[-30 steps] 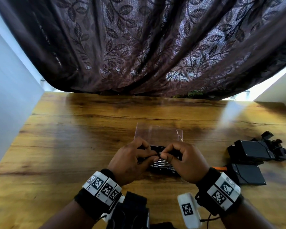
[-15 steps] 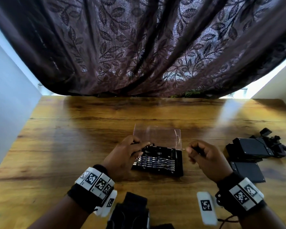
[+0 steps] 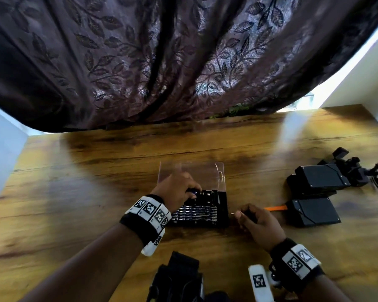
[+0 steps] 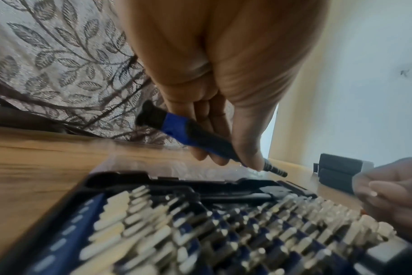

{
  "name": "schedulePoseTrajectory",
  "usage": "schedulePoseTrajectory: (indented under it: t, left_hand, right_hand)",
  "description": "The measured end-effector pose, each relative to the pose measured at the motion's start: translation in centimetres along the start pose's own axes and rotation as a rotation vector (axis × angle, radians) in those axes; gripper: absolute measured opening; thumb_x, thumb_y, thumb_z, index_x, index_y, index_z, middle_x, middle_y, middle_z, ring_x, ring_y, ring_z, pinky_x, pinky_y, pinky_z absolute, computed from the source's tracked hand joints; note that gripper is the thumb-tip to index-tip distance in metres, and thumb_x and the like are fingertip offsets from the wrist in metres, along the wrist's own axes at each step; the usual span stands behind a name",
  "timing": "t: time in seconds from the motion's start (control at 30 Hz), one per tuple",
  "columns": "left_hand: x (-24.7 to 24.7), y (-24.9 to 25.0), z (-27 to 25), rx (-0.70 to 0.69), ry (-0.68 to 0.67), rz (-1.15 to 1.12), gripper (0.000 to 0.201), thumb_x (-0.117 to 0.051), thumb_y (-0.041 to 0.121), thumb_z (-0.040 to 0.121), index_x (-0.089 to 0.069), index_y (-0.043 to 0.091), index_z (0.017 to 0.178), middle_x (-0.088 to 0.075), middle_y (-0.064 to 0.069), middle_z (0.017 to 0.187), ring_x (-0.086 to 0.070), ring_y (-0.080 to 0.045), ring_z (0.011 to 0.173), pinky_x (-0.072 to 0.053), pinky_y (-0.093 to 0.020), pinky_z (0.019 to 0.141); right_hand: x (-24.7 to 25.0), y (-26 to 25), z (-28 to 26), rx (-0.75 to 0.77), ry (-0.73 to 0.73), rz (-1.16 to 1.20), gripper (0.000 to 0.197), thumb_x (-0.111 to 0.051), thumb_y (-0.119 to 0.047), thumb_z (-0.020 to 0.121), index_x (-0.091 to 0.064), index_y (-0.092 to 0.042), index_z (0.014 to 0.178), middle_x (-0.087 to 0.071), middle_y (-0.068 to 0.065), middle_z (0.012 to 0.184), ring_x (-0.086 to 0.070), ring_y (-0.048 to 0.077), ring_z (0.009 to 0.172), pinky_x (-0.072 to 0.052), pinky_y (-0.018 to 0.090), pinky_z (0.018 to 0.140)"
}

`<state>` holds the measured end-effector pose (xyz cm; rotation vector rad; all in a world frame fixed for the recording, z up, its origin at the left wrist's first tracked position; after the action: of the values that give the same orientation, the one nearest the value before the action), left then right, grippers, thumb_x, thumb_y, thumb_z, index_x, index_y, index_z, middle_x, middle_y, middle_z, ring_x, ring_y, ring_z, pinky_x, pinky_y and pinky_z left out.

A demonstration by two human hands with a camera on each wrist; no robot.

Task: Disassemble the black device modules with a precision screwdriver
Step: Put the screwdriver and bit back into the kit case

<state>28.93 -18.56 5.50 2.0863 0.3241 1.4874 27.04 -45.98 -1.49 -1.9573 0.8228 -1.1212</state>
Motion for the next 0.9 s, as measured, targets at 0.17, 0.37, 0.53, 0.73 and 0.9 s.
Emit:
schedulePoseTrajectory:
  t: [0.17, 0.37, 0.53, 0.73, 0.9]
  left_hand:
    - [-0.8, 0.4, 0.5, 0.024, 0.009, 0.038, 0.026, -0.070, 0.019, 0.094, -0.072, 0.022, 0.120, -0.065, 0.005, 0.116, -0.059, -0.008, 0.107, -0.038, -0.027, 0.097]
    - [-0.7, 0.5, 0.4, 0.050, 0.039, 0.099, 0.027, -0.069, 0.028, 0.096, -0.069, 0.023, 0.123, -0.064, 0.009, 0.121, -0.058, -0.007, 0.113, -0.033, -0.033, 0.102]
    - [-0.8, 0.2, 0.3, 0.060, 0.037, 0.016, 0.018, -0.070, 0.025, 0.095, -0.074, 0.024, 0.112, -0.065, 0.011, 0.110, -0.061, -0.004, 0.100, -0.049, -0.030, 0.098]
    - [-1.1, 0.0, 0.4, 0.075, 0.087, -0.069, 0.017, -0.066, 0.006, 0.095, -0.077, 0.018, 0.102, -0.067, 0.007, 0.102, -0.063, -0.001, 0.090, -0.056, -0.023, 0.088]
    - [-0.5, -0.7, 0.4, 0.159, 0.079, -0.051, 0.013, -0.071, 0.012, 0.092, -0.075, 0.024, 0.094, -0.070, 0.016, 0.097, -0.065, 0.008, 0.087, -0.046, -0.005, 0.081]
  right_hand:
    - [0.1, 0.4, 0.6, 0.039, -0.007, -0.044, 0.012, -0.066, -0.041, 0.094, -0.068, -0.030, 0.091, -0.071, 0.000, 0.074, -0.068, 0.017, 0.068, -0.060, 0.046, 0.071]
    - [0.3, 0.5, 1.0, 0.024, -0.016, -0.013, 0.009, -0.066, -0.035, 0.096, -0.068, -0.028, 0.092, -0.072, 0.001, 0.074, -0.070, 0.018, 0.066, -0.061, 0.045, 0.071]
    - [0.5, 0.5, 1.4, 0.025, -0.020, 0.025, 0.011, -0.066, -0.032, 0.096, -0.068, -0.022, 0.092, -0.072, 0.007, 0.075, -0.071, 0.025, 0.065, -0.061, 0.050, 0.069]
    - [0.5, 0.6, 1.4, 0.044, -0.010, 0.045, 0.012, -0.067, -0.031, 0.095, -0.068, -0.019, 0.092, -0.072, 0.009, 0.074, -0.071, 0.027, 0.064, -0.061, 0.052, 0.067]
    - [0.5, 0.8, 1.5, 0.026, -0.018, 0.041, 0.011, -0.067, -0.033, 0.095, -0.068, -0.022, 0.094, -0.073, 0.007, 0.075, -0.071, 0.025, 0.066, -0.061, 0.049, 0.069]
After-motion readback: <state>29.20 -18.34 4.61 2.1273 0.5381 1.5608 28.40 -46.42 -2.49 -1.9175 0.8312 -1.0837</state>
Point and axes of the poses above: each hand's wrist, its own z-axis towards the middle knuckle, its own x-axis out of the back of the hand, y = z × x, the point moved 3 cm from there along z, towards the middle knuckle
